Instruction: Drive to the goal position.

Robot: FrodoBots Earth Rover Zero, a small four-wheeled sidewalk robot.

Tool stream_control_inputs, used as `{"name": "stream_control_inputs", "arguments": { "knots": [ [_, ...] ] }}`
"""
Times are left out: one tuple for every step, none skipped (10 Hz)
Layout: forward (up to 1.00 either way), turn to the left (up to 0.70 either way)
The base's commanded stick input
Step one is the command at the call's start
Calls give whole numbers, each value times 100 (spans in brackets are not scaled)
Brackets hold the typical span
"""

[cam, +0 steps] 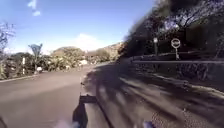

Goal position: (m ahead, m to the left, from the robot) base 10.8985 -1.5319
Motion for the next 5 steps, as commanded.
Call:
{"name": "stream_control_inputs", "arguments": {
  "knots": [
    [70,0],
    [70,0],
    [70,0],
    [70,0],
    [70,0]
  ]
}}
